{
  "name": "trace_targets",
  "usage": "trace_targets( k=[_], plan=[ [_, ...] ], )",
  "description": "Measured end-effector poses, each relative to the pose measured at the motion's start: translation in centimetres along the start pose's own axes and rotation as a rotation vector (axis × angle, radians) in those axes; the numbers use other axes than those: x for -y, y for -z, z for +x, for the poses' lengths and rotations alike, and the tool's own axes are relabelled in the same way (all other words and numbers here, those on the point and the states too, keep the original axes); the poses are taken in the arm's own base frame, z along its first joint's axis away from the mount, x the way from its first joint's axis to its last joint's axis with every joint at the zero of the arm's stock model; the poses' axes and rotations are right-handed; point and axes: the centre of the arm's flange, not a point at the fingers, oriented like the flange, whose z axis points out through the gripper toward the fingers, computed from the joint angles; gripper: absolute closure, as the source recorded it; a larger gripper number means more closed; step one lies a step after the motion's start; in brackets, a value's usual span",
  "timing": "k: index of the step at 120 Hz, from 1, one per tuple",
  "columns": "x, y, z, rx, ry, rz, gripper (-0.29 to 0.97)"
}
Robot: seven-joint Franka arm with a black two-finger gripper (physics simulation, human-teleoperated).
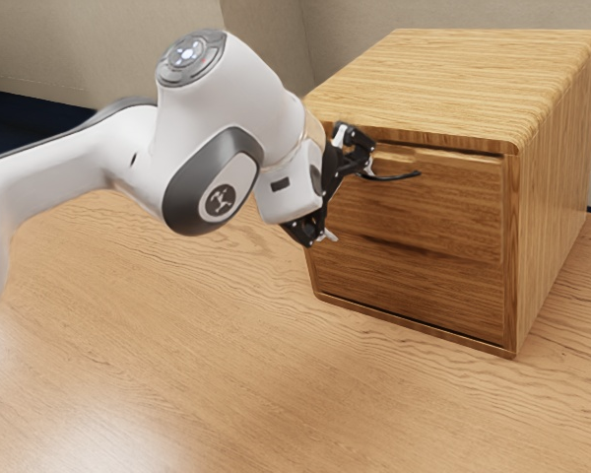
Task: Pull the drawer handle with one arm to open the drawer
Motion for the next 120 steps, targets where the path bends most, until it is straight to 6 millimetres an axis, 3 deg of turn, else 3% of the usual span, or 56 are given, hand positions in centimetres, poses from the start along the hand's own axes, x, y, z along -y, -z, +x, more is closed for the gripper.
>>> trace_targets(
  k=[21,67,120],
  plan=[
    [-0.8,1.6,0.4,-0.012,-0.007,0.007,0.06],
    [-3.6,4.3,2.7,-0.036,-0.064,0.004,0.02],
    [-7.8,6.4,1.7,-0.037,-0.069,-0.014,0.02]
  ],
)
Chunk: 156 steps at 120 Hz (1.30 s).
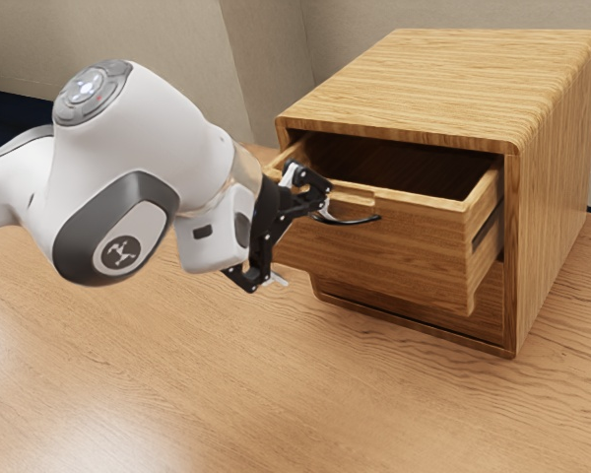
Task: Pull the drawer handle with one arm to open the drawer
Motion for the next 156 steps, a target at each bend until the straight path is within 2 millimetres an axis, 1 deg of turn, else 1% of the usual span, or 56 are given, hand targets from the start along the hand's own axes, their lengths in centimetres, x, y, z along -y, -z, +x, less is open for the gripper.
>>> trace_targets(
  k=[13,41,52,57,68,81,96,112,129,142,156],
  plan=[
    [-1.0,0.9,0.1,-0.005,-0.002,0.001,0.04],
    [-3.0,2.4,0.4,-0.016,-0.006,-0.004,0.03],
    [-3.6,3.7,1.2,0.012,-0.018,0.004,0.07],
    [-3.9,4.3,1.6,0.026,-0.026,0.008,0.07],
    [-4.7,4.6,2.0,0.036,-0.030,-0.001,0.04],
    [-5.6,4.3,2.9,0.033,-0.042,-0.019,-0.01],
    [-6.5,4.8,3.8,0.035,-0.056,-0.020,0.01],
    [-7.5,5.4,3.8,0.040,-0.057,-0.018,0.01],
    [-8.6,6.0,3.4,0.050,-0.048,-0.016,0.00],
    [-8.7,6.1,3.4,0.048,-0.046,-0.020,0.00],
    [-8.7,7.0,3.5,0.048,-0.046,-0.014,0.03]
  ],
)
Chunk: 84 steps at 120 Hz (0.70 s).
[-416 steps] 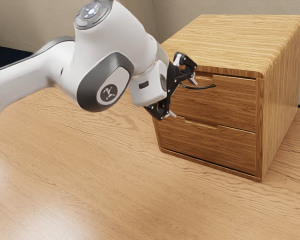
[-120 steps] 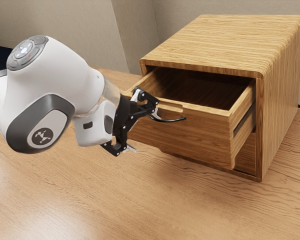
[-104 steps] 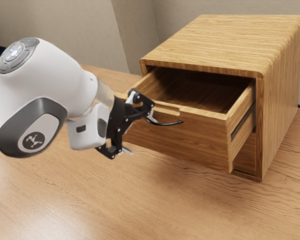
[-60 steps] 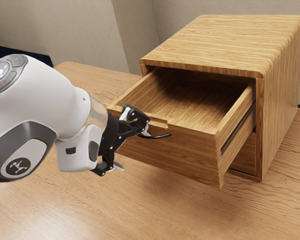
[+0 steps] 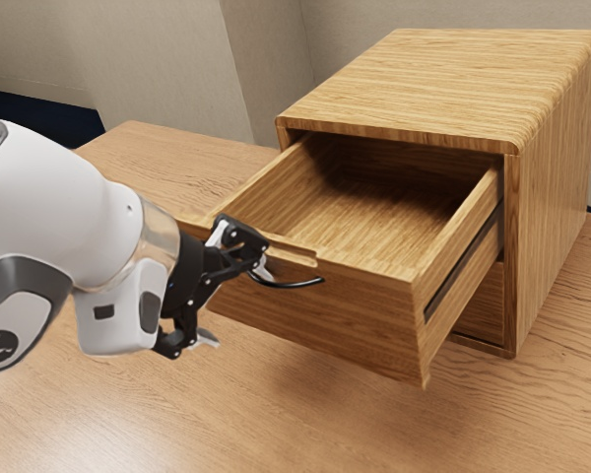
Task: Pull the drawer handle with one arm to open the drawer
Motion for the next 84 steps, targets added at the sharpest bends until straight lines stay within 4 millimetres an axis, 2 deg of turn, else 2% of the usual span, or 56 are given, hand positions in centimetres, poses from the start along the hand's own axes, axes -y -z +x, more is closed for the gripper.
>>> trace_targets(
  k=[17,30,52,60,73,84],
  plan=[
    [0.0,1.5,0.3,-0.003,-0.005,0.014,0.09],
    [0.3,3.0,0.6,-0.007,-0.012,0.030,0.06],
    [1.5,7.1,0.5,-0.010,-0.012,0.080,0.02],
    [3.0,8.8,0.0,-0.020,0.001,0.091,0.02],
    [7.1,11.1,-1.2,-0.050,0.041,0.076,0.01],
    [8.3,13.2,-3.0,-0.069,0.099,0.045,0.01]
  ],
)
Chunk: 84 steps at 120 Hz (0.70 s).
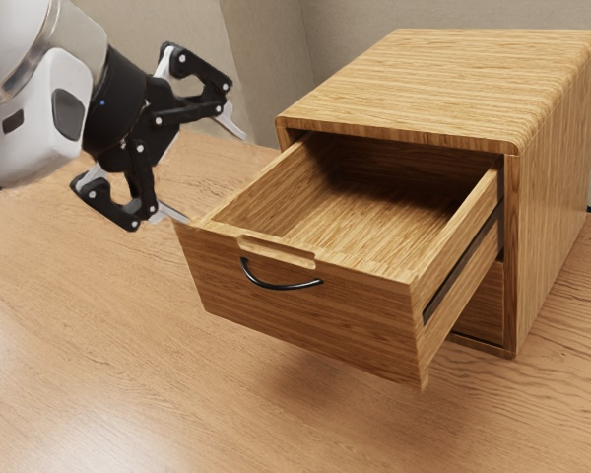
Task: Pull the drawer handle with one arm to open the drawer
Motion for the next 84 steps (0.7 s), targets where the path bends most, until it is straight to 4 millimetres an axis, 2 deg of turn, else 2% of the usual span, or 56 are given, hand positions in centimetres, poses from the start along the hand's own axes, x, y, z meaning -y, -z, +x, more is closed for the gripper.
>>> trace_targets(
  k=[7,17,22,36,55,67,84],
  plan=[
    [1.0,0.4,-0.9,0.000,0.058,-0.057,0.00],
    [2.1,-1.4,-2.3,0.010,0.174,-0.189,0.00],
    [2.1,-2.0,-2.9,0.023,0.238,-0.256,0.00],
    [1.9,-1.9,-3.4,0.069,0.375,-0.389,0.00],
    [1.8,-6.0,-6.1,0.160,0.566,-0.554,0.00],
    [1.5,-6.2,-7.7,0.204,0.672,-0.589,0.00],
    [1.0,-6.3,-7.9,0.243,0.761,-0.618,0.00]
  ],
)
